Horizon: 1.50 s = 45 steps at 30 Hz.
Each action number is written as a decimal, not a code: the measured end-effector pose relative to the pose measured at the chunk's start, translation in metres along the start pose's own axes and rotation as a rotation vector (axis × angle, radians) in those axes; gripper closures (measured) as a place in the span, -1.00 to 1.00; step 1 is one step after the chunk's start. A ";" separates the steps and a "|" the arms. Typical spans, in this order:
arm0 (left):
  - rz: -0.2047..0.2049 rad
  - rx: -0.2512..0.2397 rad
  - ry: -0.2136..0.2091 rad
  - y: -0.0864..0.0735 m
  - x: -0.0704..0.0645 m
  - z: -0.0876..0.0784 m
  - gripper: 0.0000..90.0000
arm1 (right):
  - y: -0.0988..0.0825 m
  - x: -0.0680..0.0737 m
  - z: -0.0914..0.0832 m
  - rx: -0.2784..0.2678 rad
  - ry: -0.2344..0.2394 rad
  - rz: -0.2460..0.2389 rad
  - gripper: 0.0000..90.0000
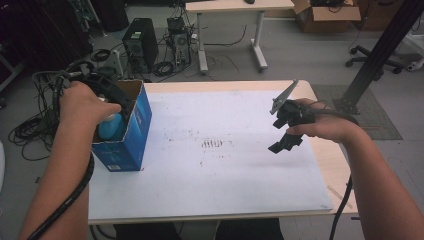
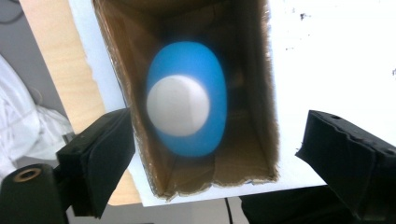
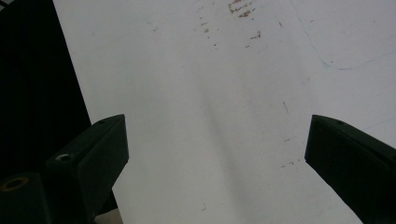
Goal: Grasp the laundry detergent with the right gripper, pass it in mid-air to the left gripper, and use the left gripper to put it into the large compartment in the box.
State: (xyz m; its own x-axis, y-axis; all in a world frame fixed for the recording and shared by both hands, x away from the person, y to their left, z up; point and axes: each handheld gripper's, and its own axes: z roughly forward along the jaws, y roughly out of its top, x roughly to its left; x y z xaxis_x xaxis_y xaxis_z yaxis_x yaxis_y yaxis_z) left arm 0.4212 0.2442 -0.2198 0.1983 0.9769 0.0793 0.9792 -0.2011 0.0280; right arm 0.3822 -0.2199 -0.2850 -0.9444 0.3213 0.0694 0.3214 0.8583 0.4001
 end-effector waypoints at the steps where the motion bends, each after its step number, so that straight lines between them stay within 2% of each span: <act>1: 0.010 -0.002 0.003 0.000 -0.001 -0.001 -0.79 | 0.000 0.000 0.000 0.001 0.000 0.000 -0.86; 6: 0.049 -0.013 0.010 -0.001 -0.011 -0.009 -0.84 | 0.000 0.001 -0.001 0.000 -0.001 0.001 -0.86; 9: 0.100 -0.009 0.005 -0.001 -0.023 -0.014 -0.89 | 0.000 0.000 -0.001 -0.002 -0.004 0.008 -0.86; 13: 0.204 0.007 0.006 -0.002 -0.042 -0.018 -0.99 | 0.001 0.001 -0.001 0.000 -0.001 0.010 -0.86; 17: 0.282 -0.025 -0.013 -0.004 -0.061 -0.026 -0.99 | 0.001 0.001 0.000 0.002 -0.003 0.009 -0.86; 20: 0.360 -0.036 0.000 -0.006 -0.075 -0.030 -1.00 | 0.002 0.002 0.000 0.003 -0.002 0.010 -0.86; 21: 0.400 -0.043 0.012 -0.007 -0.081 -0.033 -1.00 | 0.002 0.002 0.000 0.005 -0.003 0.008 -0.86; 22: 0.420 -0.049 0.013 -0.007 -0.085 -0.035 -1.00 | 0.003 0.003 0.000 0.005 -0.002 0.009 -0.86; 23: 0.460 -0.069 0.010 -0.008 -0.092 -0.037 -1.00 | 0.003 0.003 -0.001 0.006 -0.003 0.007 -0.86; 26: 0.550 -0.073 -0.043 -0.010 -0.104 -0.042 -1.00 | 0.003 0.002 -0.001 0.010 -0.002 0.002 -0.86; 28: 0.606 -0.067 -0.097 -0.012 -0.113 -0.043 -1.00 | 0.003 0.001 0.000 0.017 -0.009 0.007 -0.87; 31: 0.738 -0.071 -0.142 -0.015 -0.129 -0.043 -1.00 | 0.004 0.001 0.001 0.021 -0.008 0.005 -0.86; 34: 0.833 -0.069 -0.138 -0.018 -0.143 -0.042 -1.00 | 0.005 0.002 0.002 0.028 -0.004 -0.005 -0.86; 36: 0.899 -0.048 -0.158 -0.020 -0.152 -0.041 -0.99 | 0.005 0.002 0.002 0.032 -0.002 -0.005 -0.87; 41: 1.013 -0.042 -0.183 -0.021 -0.165 -0.042 -1.00 | 0.007 0.003 0.002 0.043 0.004 -0.018 -0.87; 44: 1.073 -0.055 -0.170 -0.021 -0.169 -0.041 -1.00 | 0.009 0.003 0.002 0.062 0.006 -0.023 -0.87; 45: 1.104 -0.061 -0.152 -0.021 -0.170 -0.041 -1.00 | 0.010 0.003 0.002 0.066 0.007 -0.026 -0.87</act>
State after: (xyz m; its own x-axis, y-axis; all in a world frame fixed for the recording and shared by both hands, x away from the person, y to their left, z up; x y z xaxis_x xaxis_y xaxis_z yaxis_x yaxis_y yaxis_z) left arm 0.3657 0.0798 -0.1932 0.9658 0.2574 -0.0319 0.2590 -0.9636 0.0665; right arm 0.3824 -0.2097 -0.2830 -0.9528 0.2962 0.0667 0.3008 0.8908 0.3405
